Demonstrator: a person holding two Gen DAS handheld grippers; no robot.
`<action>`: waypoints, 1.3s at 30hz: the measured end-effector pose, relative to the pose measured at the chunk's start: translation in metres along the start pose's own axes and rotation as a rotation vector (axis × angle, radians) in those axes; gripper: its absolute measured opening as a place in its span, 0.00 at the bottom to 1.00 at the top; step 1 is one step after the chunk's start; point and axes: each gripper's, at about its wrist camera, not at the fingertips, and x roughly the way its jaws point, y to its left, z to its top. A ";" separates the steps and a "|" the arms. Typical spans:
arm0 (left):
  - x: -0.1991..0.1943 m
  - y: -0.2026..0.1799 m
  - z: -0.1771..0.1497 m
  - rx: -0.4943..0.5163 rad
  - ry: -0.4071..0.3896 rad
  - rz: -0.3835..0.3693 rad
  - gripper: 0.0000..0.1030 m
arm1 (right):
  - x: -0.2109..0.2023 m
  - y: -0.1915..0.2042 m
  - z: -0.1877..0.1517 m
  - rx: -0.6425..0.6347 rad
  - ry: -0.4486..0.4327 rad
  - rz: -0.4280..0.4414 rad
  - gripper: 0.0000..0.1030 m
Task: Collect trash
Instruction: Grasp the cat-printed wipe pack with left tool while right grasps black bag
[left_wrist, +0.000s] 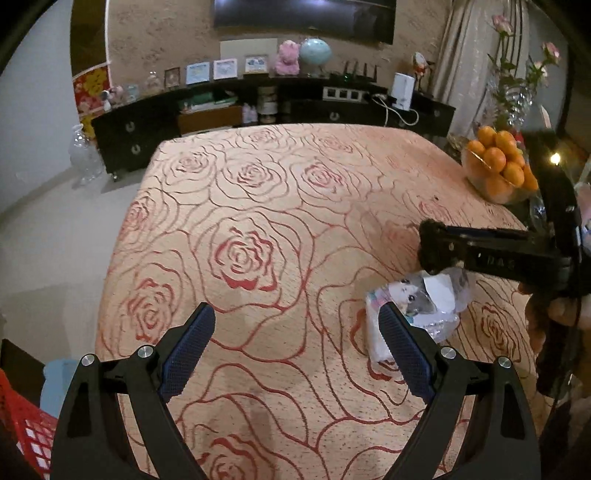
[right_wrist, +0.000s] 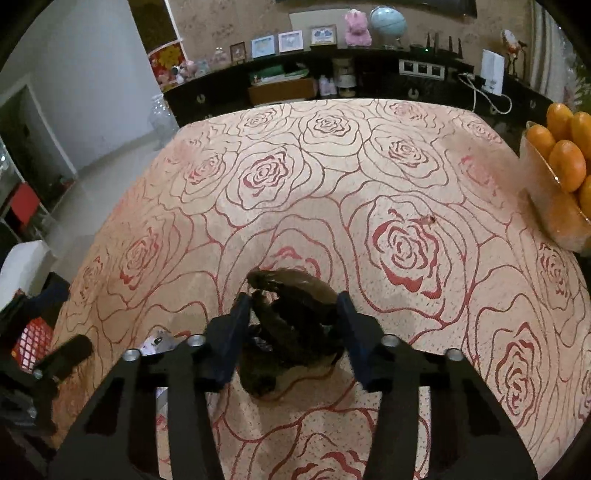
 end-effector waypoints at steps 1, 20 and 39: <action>0.001 -0.001 -0.001 0.004 0.005 -0.007 0.84 | -0.001 -0.001 0.000 0.002 0.000 0.005 0.35; 0.039 -0.084 0.008 0.172 0.100 -0.162 0.84 | -0.027 -0.024 0.014 0.080 -0.032 -0.002 0.28; 0.061 -0.050 0.013 0.034 0.092 -0.132 0.73 | -0.016 -0.025 0.006 0.115 0.000 0.021 0.58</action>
